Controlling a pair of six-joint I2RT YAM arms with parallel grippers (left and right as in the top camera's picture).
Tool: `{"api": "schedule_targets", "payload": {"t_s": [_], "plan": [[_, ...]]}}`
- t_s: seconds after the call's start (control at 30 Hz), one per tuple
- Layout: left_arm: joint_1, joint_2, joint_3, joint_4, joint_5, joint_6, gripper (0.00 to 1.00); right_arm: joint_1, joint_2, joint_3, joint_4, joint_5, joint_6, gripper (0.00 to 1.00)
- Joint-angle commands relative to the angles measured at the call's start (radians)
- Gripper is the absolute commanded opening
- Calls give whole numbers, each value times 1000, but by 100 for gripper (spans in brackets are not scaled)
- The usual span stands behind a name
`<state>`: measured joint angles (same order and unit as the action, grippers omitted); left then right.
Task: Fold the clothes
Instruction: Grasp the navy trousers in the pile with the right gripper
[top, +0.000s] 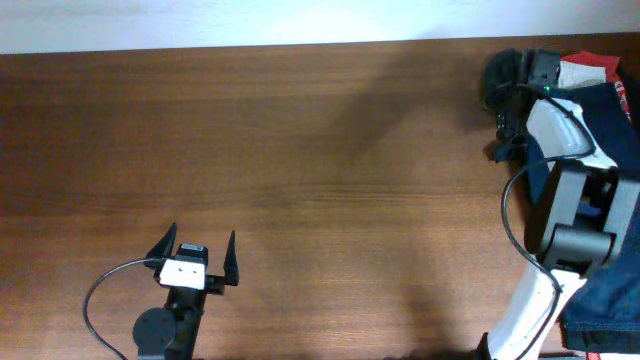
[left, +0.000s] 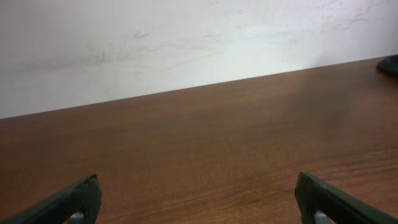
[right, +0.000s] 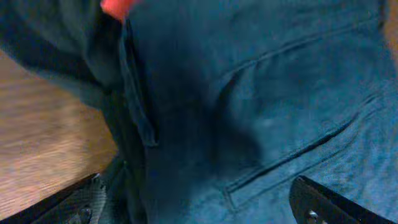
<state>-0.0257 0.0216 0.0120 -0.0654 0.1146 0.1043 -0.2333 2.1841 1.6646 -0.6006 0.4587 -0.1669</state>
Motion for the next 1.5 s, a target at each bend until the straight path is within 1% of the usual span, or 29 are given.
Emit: {"api": "schedule_targets", "payload": {"t_s": [0.0, 0.03, 0.1, 0.17, 0.27, 0.3, 0.33, 0.37, 0.4, 0.43, 0.47, 0.5, 0.53, 0.6, 0.67, 0.77, 0.87, 0.9, 0.97, 1.03, 1.07, 1.13, 1.2, 1.27, 1.33, 1.37, 1.43, 1.47], "plan": [[5, -8, -3, -4, -7, -9, 99, 2, 24, 16, 1, 64, -1, 85], [5, -8, -3, -5, -7, -9, 99, 2, 24, 16, 6, 97, -1, 72], [5, -8, -3, -5, -7, -9, 99, 2, 24, 16, 6, 103, -1, 70], [5, -8, -3, -4, -7, -9, 99, 2, 24, 16, 3, 103, -1, 63], [5, -8, -3, -5, -7, -9, 99, -10, 24, 16, -14, 99, 8, 61], [5, -8, -3, -5, -7, -9, 99, -18, 24, 16, -21, 89, 18, 66], [5, -8, -3, -5, -7, -9, 99, -24, 24, 16, -32, 62, 18, 65], [5, -8, -3, -5, -7, -9, 99, -34, 24, 14, -51, 31, 30, 36], [5, -8, -3, -5, -7, -9, 99, -37, 24, 14, -54, 35, 53, 24], [5, -8, -3, -5, -7, -9, 99, -37, 23, 16, -53, 35, 53, 19], [5, -8, -3, -5, -7, -9, 99, -35, 23, 23, -54, 36, 52, 9], [5, -8, -3, -5, -7, -9, 99, -35, 19, 36, -55, 52, 53, 4], [5, -8, -3, -5, -7, -9, 99, -35, 13, 52, -58, 54, 53, 4], [5, -8, -3, -5, -7, -9, 99, -35, -41, 118, -73, 63, 142, 4], [5, -8, -3, -5, -7, -9, 99, -35, -95, 171, -133, 75, 146, 4], [5, -8, -3, -5, -7, -9, 99, -34, -142, 171, -209, 77, 160, 4], [5, -8, -3, -5, -7, -9, 99, -35, -161, 171, -329, 77, 256, 4], [5, -8, -3, -5, -7, -9, 99, -35, -167, 171, -355, 86, 255, 4], [5, -8, -3, -5, -7, -9, 99, -35, -192, 171, -380, 153, 285, 4], [5, -8, -3, -5, -7, -9, 99, -35, -225, 171, -383, 151, 284, 4], [5, -8, -3, -5, -7, -9, 99, -35, -241, 171, -397, 121, 285, 4], [5, -8, -3, -5, -7, -9, 99, -35, -266, 171, -414, -5, 285, 4], [5, -8, -3, -5, -7, -9, 99, -21, -273, 171, -418, -197, 285, 4], [5, -8, -3, -5, -7, -9, 99, 38, -301, 172, -415, -198, 285, 4], [5, -8, -3, -5, -7, -9, 99, 135, -372, 172, -416, -224, 285, 4], [5, -8, -3, -5, -7, -9, 99, 216, -400, 172, -418, -257, 285, 4], [5, -8, -3, -5, -7, -9, 99, 408, -412, 172, -424, -275, 360, 4], [5, -8, -3, -5, -7, -9, 99, 463, -410, 172, -425, -271, 364, 4]]}}
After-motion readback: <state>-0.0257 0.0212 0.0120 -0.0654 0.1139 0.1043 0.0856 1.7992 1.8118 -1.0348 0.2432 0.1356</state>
